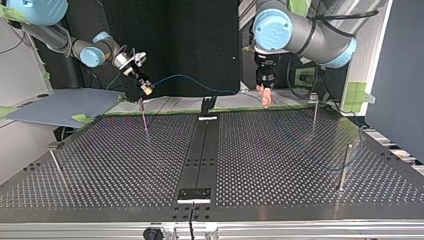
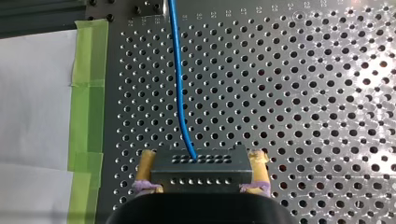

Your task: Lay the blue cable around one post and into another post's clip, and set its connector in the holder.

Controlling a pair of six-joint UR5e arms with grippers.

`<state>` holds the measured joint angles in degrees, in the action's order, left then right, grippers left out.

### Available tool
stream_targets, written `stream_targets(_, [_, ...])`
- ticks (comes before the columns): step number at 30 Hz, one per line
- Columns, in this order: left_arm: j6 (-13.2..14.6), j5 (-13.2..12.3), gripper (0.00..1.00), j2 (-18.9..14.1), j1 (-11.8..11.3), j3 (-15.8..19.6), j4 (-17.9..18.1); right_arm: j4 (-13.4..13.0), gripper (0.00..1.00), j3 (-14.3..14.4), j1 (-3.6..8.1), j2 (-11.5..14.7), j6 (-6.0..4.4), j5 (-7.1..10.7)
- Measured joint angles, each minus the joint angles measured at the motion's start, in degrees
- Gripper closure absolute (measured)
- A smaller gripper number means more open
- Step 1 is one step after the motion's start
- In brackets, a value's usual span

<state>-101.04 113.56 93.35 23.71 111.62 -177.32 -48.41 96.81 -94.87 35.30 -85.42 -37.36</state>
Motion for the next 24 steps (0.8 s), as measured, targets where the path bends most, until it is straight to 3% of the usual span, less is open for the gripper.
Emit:
stream_targets(6, [-3.1,2.9,0.0,3.1,3.1,0.7,3.1,0.3,1.0,-0.1,0.01,0.0,0.29,0.0])
stream_targets(10, [-5.0,3.2,0.0,5.0,5.0,0.7,5.1,0.4,1.0,-0.1,0.0,0.0,0.39,-0.04])
stream_targets(17, [-8.8,1.9,0.0,8.8,8.8,0.8,8.8,0.6,1.0,-0.1,-0.01,0.0,0.62,-0.09])
stream_targets(24, [-12.0,-1.3,0.0,12.2,12.2,0.8,12.2,0.7,1.0,-0.1,-0.01,0.0,0.73,-0.09])
